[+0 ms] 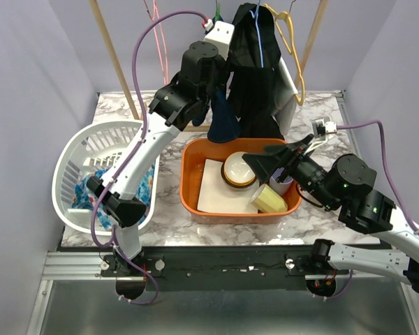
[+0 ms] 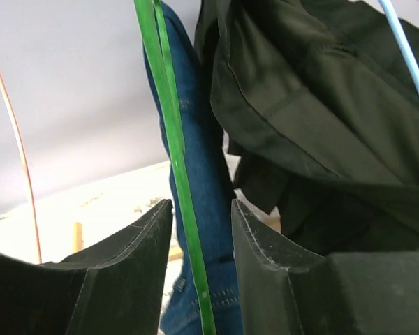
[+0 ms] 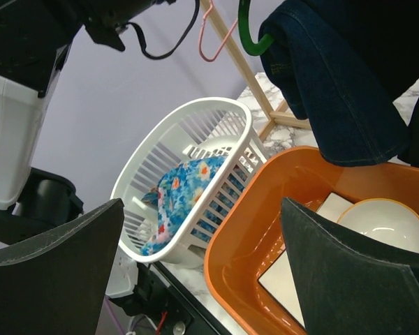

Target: Remove the skirt from the hanger

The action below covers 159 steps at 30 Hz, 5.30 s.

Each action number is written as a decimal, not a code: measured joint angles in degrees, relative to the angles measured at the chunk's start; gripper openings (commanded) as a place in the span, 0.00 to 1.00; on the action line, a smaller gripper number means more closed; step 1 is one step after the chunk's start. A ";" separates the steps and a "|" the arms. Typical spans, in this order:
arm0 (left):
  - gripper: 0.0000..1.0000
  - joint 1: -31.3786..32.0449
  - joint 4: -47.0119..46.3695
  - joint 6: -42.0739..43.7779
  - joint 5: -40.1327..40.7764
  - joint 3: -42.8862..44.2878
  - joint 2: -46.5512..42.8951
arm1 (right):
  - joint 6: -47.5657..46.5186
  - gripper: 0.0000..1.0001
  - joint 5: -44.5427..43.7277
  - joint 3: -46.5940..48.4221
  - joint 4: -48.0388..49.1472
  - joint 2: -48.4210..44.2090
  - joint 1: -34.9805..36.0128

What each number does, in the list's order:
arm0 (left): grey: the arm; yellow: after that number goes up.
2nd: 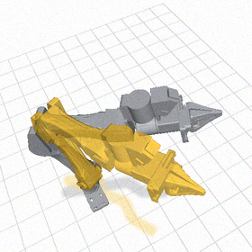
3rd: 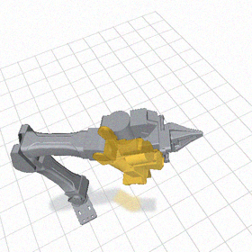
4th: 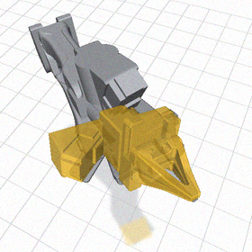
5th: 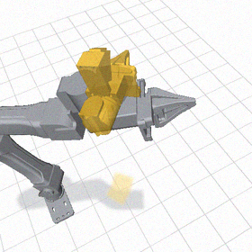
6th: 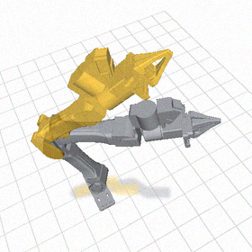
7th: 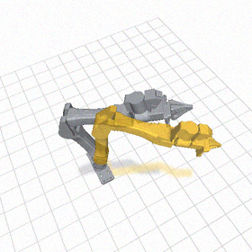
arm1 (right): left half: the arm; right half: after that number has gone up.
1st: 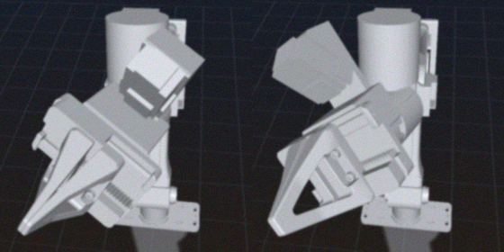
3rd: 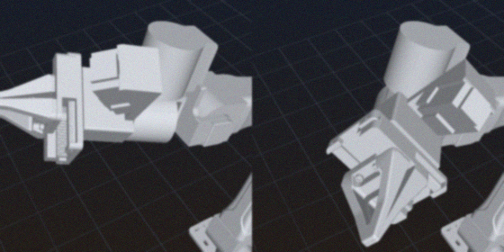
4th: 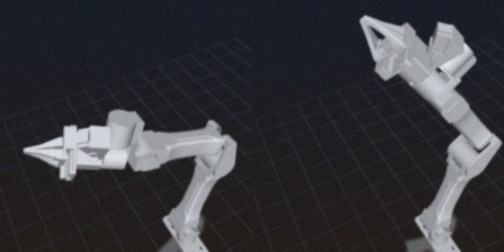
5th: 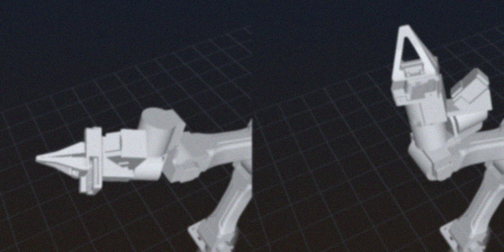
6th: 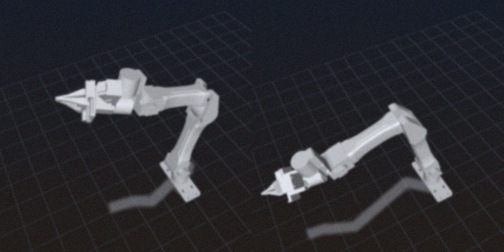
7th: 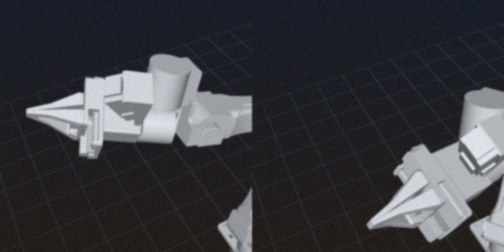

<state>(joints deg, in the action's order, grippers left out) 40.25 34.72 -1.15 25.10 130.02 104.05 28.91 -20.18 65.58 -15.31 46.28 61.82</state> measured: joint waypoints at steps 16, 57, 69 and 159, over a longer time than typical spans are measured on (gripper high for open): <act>0.34 -0.17 0.76 3.15 2.69 3.10 2.01 | 1.46 0.99 0.44 -2.32 0.70 -0.92 0.00; 0.00 -3.08 3.87 3.58 2.60 6.54 -0.42 | -1.38 0.97 1.62 1.55 1.51 1.97 0.00; 0.00 -3.41 4.87 3.74 2.51 -0.24 -7.26 | -10.56 0.99 1.68 5.44 1.42 5.46 0.00; 0.00 -2.51 5.22 4.00 9.64 -10.78 -35.34 | -37.59 0.01 33.33 7.61 24.46 5.57 2.84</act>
<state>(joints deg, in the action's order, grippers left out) 37.74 39.94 2.85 34.74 119.24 68.71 -8.69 13.15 73.19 9.15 51.86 64.66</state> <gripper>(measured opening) 0.031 0.042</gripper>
